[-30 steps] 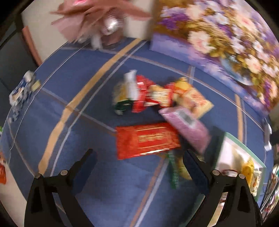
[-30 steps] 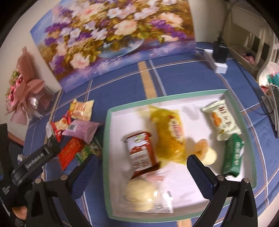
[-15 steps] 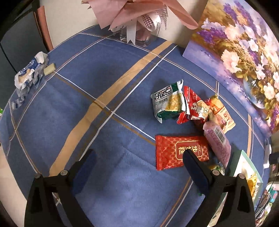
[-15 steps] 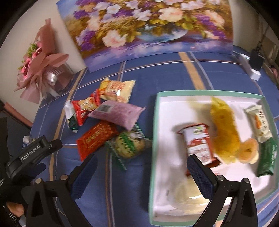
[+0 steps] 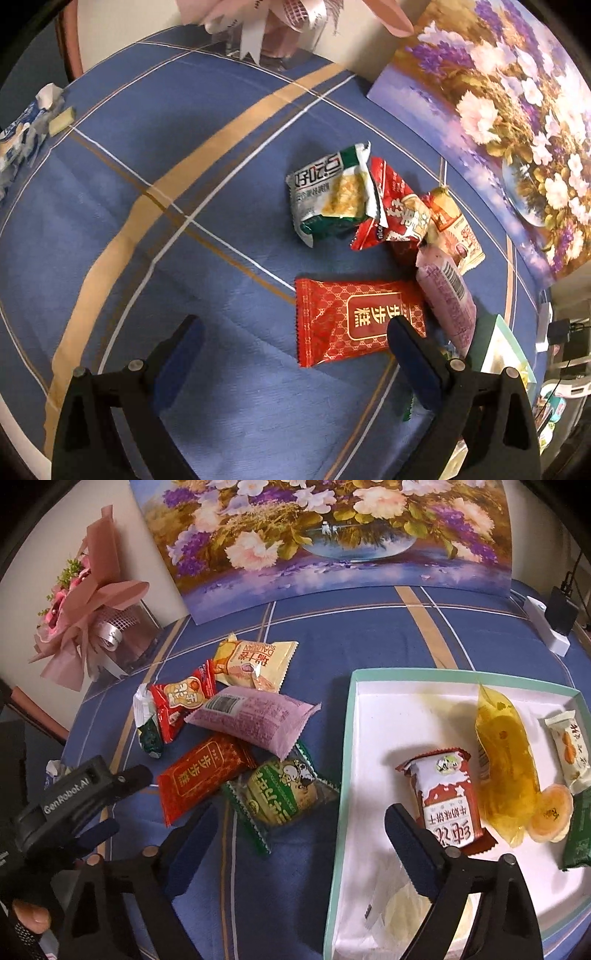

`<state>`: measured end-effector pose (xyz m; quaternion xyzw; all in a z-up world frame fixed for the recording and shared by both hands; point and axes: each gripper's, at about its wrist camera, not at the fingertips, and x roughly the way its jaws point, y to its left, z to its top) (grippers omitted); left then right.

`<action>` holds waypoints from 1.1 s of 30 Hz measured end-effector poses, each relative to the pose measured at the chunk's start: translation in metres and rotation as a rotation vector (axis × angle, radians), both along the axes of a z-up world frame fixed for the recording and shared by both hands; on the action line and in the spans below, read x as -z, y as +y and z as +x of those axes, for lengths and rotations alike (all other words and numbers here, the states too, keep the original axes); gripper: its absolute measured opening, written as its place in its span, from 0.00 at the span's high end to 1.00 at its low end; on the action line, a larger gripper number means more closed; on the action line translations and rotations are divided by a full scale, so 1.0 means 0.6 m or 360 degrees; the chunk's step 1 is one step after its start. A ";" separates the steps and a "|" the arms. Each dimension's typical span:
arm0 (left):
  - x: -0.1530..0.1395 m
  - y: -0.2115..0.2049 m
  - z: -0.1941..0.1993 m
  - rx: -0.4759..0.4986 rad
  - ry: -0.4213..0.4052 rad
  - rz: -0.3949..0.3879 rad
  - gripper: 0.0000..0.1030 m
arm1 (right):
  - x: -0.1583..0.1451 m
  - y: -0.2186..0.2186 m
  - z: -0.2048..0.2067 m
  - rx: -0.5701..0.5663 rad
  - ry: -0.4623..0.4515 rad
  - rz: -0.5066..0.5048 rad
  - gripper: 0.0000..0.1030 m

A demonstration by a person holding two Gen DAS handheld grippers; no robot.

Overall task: Organize snacks
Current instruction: 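Move the right tool to the green cow-print cookie pack while the left approaches the red pack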

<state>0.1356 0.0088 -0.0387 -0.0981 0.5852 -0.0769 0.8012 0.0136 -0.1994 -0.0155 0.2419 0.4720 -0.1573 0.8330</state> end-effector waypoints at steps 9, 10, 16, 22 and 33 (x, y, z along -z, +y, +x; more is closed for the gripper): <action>0.008 -0.017 0.007 0.0072 -0.0013 0.0057 0.04 | 0.000 0.008 0.018 -0.0070 -0.0030 -0.0044 0.19; 0.008 -0.019 0.008 0.0076 -0.0017 0.0063 0.04 | 0.000 0.011 0.020 -0.0080 -0.0031 -0.0053 0.19; 0.008 -0.023 0.012 0.0085 -0.0031 0.0090 0.04 | 0.008 0.025 0.032 -0.0149 -0.0003 -0.0093 0.19; 0.011 -0.026 0.015 0.0090 -0.0031 0.0095 0.04 | 0.007 0.031 0.039 -0.0187 -0.0015 -0.0116 0.23; 0.028 -0.012 0.036 0.0029 0.0006 0.0099 0.04 | 0.029 0.026 0.060 -0.0216 0.0019 -0.0083 0.25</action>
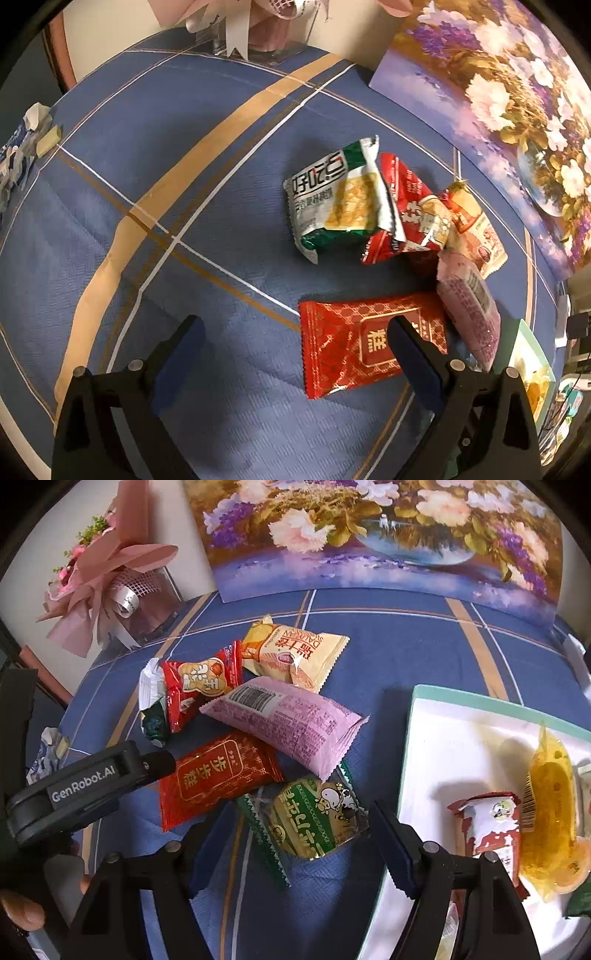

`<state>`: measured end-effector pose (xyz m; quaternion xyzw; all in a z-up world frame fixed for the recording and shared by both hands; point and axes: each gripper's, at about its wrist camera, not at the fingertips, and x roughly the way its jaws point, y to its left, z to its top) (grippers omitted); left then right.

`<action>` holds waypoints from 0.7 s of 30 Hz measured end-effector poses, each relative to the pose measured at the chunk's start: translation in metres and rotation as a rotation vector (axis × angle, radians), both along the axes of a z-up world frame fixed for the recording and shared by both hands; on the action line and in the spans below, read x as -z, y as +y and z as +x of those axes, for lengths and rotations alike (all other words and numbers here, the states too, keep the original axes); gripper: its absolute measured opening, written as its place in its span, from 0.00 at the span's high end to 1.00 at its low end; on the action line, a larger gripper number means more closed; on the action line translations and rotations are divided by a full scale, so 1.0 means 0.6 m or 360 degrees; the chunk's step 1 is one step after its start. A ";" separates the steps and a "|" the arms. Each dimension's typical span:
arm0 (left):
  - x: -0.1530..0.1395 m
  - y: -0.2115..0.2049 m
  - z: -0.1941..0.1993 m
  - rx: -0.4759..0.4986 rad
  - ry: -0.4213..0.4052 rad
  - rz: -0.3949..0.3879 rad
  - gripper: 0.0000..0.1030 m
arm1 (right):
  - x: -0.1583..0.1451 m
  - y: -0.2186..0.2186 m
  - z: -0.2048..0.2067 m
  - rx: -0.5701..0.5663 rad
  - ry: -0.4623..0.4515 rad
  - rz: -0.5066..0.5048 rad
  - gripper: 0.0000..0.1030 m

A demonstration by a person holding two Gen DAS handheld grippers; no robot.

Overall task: Organize snacks
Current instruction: 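Move the right tool to the green cow-print cookie pack while the left approaches the red pack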

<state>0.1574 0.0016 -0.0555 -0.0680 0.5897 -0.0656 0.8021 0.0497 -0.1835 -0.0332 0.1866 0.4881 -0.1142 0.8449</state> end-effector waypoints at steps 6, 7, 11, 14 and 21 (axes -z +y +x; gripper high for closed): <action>0.005 0.007 0.009 -0.0011 -0.0003 0.0002 0.04 | 0.002 0.003 0.003 -0.0015 0.0012 -0.0025 0.25; 0.004 0.006 0.010 0.0002 -0.0005 -0.0011 0.04 | 0.002 0.004 0.003 -0.0017 0.0013 -0.0027 0.25; -0.003 -0.014 0.014 0.0094 -0.0026 -0.0028 0.04 | 0.002 0.003 0.001 -0.0020 0.0007 -0.0015 0.25; -0.002 -0.026 0.014 0.0142 -0.0025 -0.0018 0.04 | 0.003 0.006 0.004 -0.0040 0.0008 -0.0048 0.25; 0.005 -0.010 0.011 0.0097 0.0003 -0.0017 0.04 | 0.012 0.012 0.022 -0.0077 0.0005 -0.0083 0.25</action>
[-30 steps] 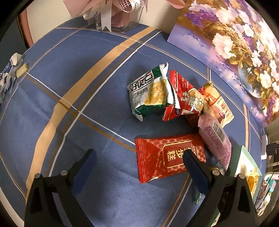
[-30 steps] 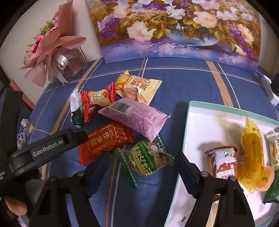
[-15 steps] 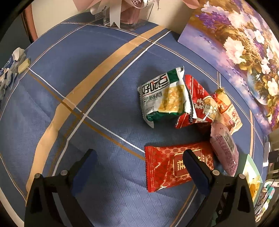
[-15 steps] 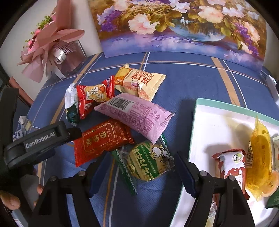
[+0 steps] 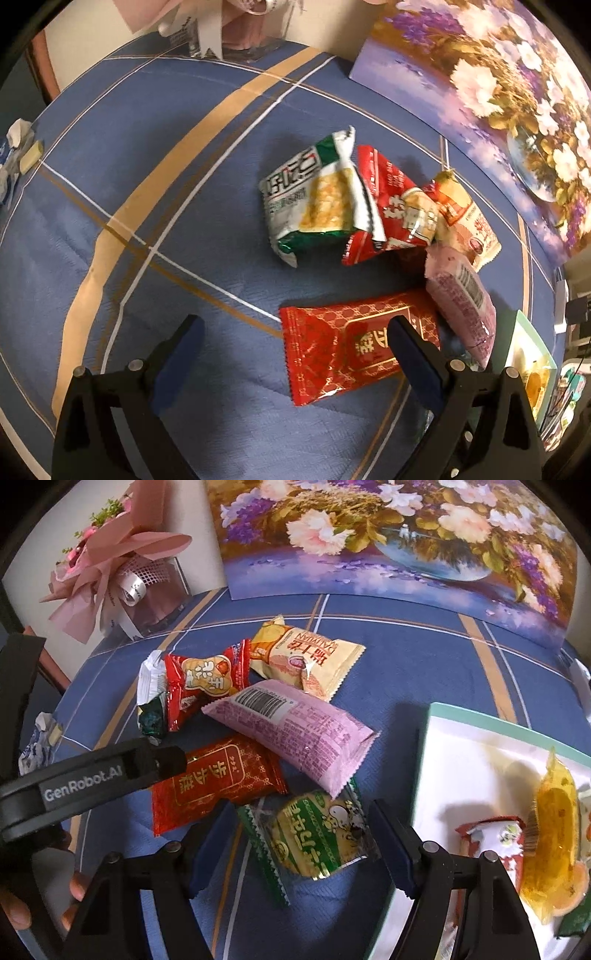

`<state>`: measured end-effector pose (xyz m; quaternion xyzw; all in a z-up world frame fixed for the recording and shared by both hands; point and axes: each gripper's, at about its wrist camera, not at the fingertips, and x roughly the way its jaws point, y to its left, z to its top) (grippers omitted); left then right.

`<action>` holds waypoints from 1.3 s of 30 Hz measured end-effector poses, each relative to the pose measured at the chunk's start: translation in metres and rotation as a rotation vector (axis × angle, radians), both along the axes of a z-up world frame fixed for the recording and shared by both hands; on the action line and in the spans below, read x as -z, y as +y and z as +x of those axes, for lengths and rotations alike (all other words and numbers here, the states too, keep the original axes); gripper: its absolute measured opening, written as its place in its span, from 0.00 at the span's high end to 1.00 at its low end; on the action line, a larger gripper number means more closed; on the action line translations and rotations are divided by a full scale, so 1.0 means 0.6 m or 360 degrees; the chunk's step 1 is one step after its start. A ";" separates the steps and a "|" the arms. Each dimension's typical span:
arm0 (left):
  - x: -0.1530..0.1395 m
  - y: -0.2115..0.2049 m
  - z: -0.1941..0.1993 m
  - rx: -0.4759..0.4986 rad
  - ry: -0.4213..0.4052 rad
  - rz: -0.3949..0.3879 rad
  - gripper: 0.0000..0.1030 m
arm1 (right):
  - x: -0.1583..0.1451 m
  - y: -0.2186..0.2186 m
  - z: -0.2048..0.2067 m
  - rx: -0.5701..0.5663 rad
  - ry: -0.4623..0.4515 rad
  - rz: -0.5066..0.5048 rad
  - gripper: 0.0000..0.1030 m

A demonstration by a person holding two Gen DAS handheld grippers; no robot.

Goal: Organize snacks

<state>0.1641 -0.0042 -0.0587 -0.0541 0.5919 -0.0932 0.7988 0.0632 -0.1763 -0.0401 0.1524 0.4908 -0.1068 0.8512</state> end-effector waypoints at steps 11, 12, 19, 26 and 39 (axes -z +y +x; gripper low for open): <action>0.010 -0.006 0.006 0.0027 0.0016 -0.0022 0.04 | 0.016 0.010 0.011 -0.0096 0.0103 0.0108 0.25; 0.010 -0.008 0.005 0.0031 0.0015 -0.0023 0.04 | 0.017 0.015 0.012 -0.0111 0.0116 0.0073 0.25; 0.013 -0.032 0.010 0.0085 0.0017 -0.0024 0.04 | 0.025 0.035 0.016 -0.0142 0.0165 -0.0067 0.33; 0.015 -0.068 0.013 0.0215 0.0021 -0.0012 0.04 | 0.023 0.035 0.006 -0.0132 0.0182 -0.0047 0.36; 0.025 -0.156 0.032 0.0400 0.0009 0.0040 0.04 | 0.027 0.033 0.004 -0.0151 0.0181 -0.0036 0.36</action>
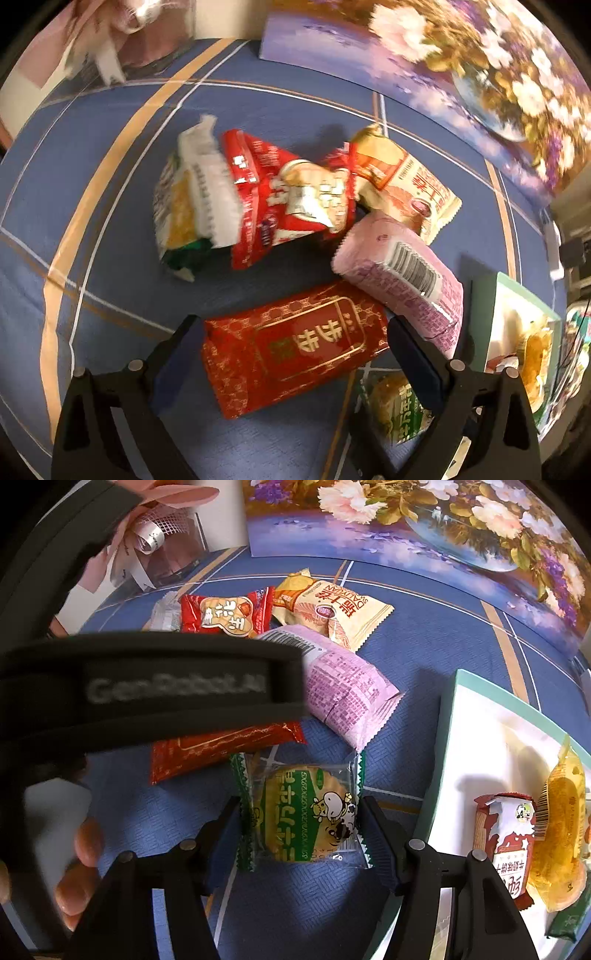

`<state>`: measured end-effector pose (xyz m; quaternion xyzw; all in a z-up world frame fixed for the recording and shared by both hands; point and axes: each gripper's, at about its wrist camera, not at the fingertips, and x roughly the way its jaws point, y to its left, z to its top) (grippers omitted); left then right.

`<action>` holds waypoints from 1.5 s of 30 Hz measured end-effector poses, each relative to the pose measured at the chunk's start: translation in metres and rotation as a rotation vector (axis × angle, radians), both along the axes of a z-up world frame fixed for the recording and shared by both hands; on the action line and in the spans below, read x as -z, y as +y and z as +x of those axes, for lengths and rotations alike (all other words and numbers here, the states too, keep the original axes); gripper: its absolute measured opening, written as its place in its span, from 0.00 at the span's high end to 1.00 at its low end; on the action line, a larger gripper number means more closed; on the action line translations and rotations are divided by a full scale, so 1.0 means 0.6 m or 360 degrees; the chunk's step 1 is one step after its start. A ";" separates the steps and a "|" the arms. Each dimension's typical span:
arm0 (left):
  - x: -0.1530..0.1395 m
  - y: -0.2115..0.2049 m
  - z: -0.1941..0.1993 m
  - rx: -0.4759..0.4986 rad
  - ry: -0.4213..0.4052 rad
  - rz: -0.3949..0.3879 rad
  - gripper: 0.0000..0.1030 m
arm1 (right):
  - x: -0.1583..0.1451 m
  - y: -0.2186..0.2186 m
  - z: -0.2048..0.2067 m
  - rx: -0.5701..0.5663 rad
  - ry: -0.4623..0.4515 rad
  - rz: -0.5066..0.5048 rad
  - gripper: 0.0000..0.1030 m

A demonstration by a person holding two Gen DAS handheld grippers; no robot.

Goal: Organize snacks

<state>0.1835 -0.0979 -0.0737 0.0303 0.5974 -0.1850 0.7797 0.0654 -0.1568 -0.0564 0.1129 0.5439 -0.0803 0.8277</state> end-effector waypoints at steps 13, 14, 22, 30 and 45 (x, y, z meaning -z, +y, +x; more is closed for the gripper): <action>0.021 -0.020 0.015 -0.0025 0.0026 0.0193 0.04 | -0.001 -0.006 -0.012 -0.0004 -0.0002 0.0005 0.36; 0.024 -0.012 0.020 -0.0048 0.0054 0.0159 0.04 | -0.001 -0.006 -0.012 -0.0006 -0.0002 0.0004 0.36; 0.033 0.034 0.041 -0.0176 0.0076 0.0153 0.02 | -0.004 -0.008 -0.016 -0.0010 0.0005 -0.0003 0.36; 0.034 0.118 0.031 -0.0224 0.0080 0.0172 0.02 | -0.007 -0.007 -0.024 0.0018 0.0002 -0.0015 0.42; 0.008 0.113 0.012 -0.0030 -0.0054 0.0222 0.03 | -0.055 -0.017 -0.062 0.0092 -0.0070 0.0000 0.43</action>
